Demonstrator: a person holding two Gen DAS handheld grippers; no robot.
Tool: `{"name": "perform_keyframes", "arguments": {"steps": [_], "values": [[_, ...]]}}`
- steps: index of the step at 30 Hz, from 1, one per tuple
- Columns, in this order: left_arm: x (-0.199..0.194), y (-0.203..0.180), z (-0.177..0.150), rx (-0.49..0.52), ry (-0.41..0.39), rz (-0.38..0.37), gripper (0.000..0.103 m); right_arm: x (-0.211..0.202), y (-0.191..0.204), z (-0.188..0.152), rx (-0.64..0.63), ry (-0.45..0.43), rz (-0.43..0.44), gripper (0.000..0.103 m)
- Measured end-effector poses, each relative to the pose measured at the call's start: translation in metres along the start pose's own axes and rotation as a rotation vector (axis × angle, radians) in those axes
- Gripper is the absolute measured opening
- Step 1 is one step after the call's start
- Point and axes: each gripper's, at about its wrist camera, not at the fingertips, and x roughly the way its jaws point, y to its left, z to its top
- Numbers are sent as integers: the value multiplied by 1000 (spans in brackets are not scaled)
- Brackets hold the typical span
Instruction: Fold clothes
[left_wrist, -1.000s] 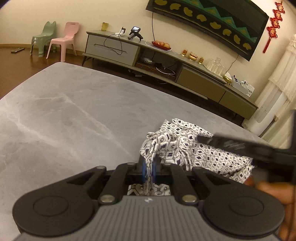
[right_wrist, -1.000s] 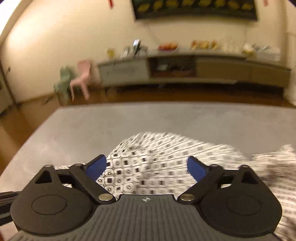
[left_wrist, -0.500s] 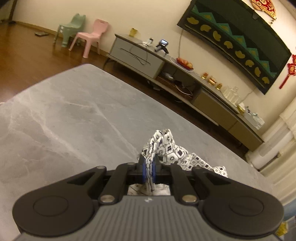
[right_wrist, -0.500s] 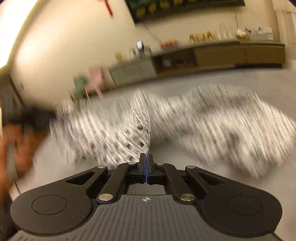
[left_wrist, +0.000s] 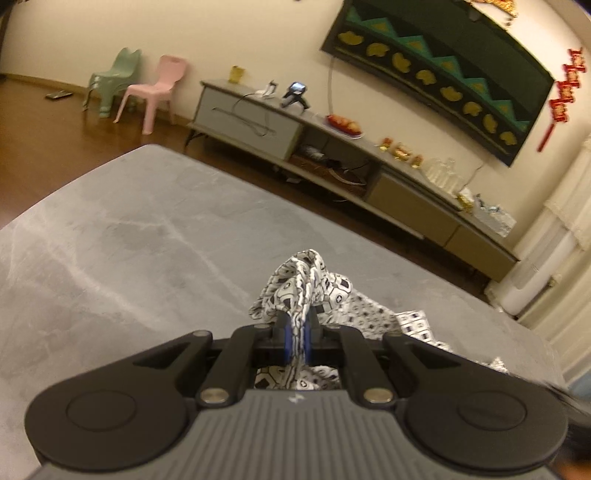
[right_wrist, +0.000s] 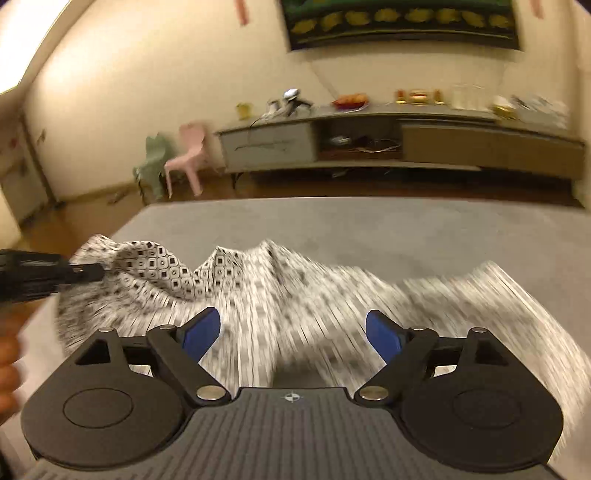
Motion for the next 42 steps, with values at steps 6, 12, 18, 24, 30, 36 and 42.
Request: {"name": "perform_keyframes", "arguments": {"steps": [6, 12, 18, 24, 30, 36, 42], "values": [[-6, 12, 9, 5, -42, -48, 6, 92, 4, 21, -30, 146, -65, 2], [-15, 31, 27, -116, -46, -119, 6, -67, -28, 16, 201, -200, -80, 1], [-24, 13, 18, -85, -19, -141, 6, -190, 28, -151, 204, -27, -80, 2], [-40, -2, 7, 0, -41, -146, 6, -180, 44, -204, 165, 174, 48, 17], [-58, -2, 7, 71, -110, -225, 6, -190, 25, -117, 41, -72, -34, 78], [-62, 2, 13, 83, -169, -255, 6, -62, -19, -80, 6, 106, -243, 82], [-75, 29, 27, -32, -231, -213, 6, -66, -54, -79, 39, 69, -227, 4]]}}
